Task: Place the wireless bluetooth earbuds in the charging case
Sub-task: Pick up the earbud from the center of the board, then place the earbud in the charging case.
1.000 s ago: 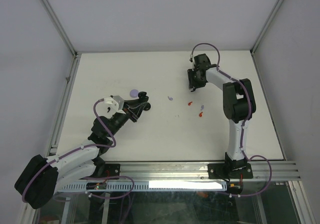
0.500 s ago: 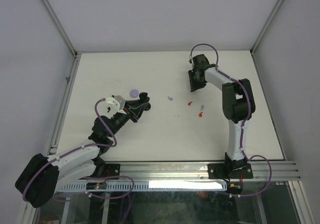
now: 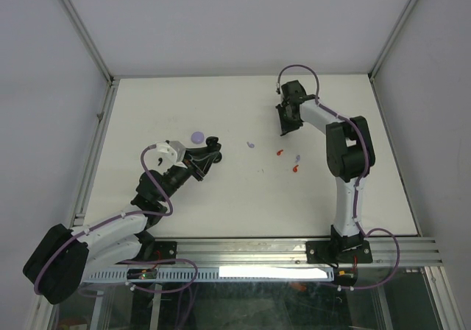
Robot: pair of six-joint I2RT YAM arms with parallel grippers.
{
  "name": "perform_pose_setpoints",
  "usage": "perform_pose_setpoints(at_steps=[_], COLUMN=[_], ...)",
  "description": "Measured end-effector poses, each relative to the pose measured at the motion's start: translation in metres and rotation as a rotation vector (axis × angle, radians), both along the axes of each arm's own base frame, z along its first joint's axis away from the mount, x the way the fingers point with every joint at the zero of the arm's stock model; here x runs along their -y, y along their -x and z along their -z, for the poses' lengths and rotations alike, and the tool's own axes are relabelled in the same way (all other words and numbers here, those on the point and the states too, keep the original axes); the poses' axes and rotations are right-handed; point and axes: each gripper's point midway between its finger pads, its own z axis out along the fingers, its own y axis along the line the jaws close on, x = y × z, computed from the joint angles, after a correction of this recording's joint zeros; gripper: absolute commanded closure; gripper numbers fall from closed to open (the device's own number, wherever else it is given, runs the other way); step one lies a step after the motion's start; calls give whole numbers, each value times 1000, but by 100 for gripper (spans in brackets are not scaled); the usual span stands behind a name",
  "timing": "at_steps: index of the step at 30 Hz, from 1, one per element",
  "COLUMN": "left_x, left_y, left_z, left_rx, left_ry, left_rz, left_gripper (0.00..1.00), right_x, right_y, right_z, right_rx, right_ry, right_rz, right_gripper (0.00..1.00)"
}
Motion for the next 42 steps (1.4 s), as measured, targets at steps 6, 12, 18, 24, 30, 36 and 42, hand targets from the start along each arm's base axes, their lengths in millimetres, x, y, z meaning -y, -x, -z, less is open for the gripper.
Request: perform_pose_setpoints(at_steps=[6, 12, 18, 24, 30, 36, 42], left_x=[3, 5, 8, 12, 16, 20, 22], left_y=[1, 6, 16, 26, 32, 33, 38], left_z=[-1, -11, -21, -32, -38, -37, -44], left_rx=[9, 52, 108, 160, 194, 199, 226], left_ry=[1, 23, 45, 56, 63, 59, 64], left_rz=[17, 44, 89, 142, 182, 201, 230], left_gripper=[100, 100, 100, 100, 100, 100, 100], right_x=[-13, -40, -73, -100, -121, -144, -176], right_y=[14, 41, 69, 110, 151, 184, 217], right_z=[-8, -63, -142, -207, -266, -294, -294], right_rx=[15, 139, 364, 568, 773, 905, 984], right_ry=[15, -10, -74, -134, -215, -248, -228], right_rz=[-49, -138, -254, -390, -523, -658, -834], right_gripper=[83, 84, 84, 84, 84, 83, 84])
